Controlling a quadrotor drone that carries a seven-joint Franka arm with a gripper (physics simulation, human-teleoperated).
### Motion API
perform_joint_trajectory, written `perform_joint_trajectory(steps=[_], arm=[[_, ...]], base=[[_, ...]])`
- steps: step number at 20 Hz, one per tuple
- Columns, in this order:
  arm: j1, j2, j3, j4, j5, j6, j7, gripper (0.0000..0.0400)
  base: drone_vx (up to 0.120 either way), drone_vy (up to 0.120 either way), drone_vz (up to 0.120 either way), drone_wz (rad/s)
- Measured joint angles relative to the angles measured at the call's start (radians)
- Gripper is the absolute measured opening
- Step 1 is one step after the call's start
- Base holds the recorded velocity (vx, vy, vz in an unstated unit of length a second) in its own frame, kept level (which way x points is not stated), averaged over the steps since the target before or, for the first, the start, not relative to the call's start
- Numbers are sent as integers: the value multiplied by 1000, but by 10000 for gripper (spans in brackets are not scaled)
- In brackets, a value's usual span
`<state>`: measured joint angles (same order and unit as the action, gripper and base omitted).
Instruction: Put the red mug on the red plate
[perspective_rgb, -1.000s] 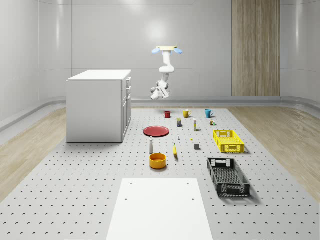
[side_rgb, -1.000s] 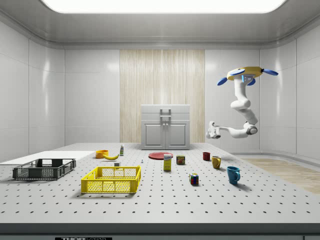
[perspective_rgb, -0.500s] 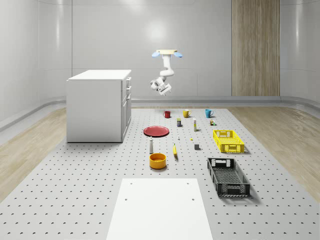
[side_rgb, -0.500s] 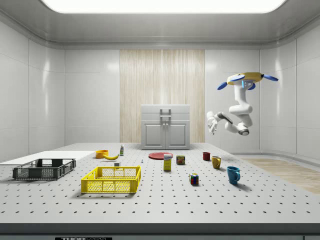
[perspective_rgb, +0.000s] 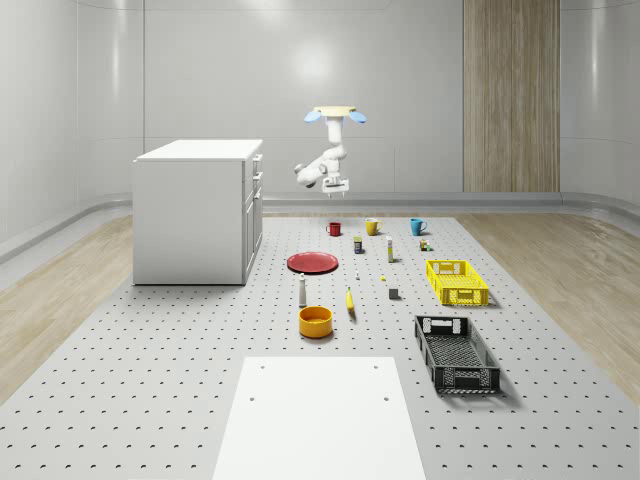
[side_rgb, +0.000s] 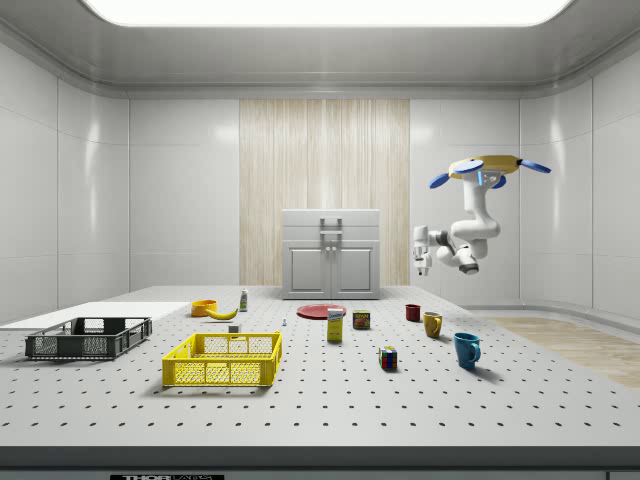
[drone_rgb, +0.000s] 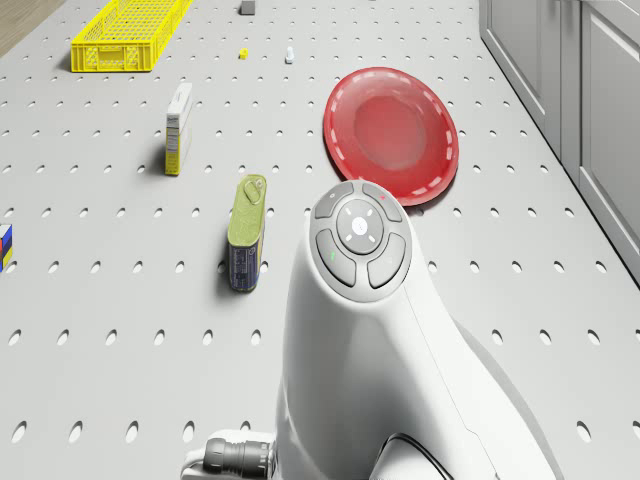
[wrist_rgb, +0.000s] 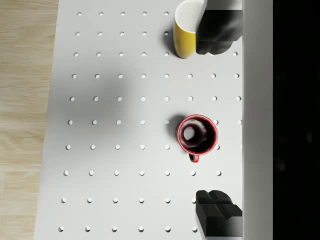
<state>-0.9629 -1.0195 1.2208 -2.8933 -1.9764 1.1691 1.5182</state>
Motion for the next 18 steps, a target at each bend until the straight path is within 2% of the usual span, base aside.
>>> perform_joint_trajectory(steps=[6, 18], arm=[[-56, -41, 30, -3, -6, 0, 39, 400], [-99, -109, 60, 0, 21, 44, 75, 400]], base=[[113, 113, -120, 0], [3, 0, -120, 0]])
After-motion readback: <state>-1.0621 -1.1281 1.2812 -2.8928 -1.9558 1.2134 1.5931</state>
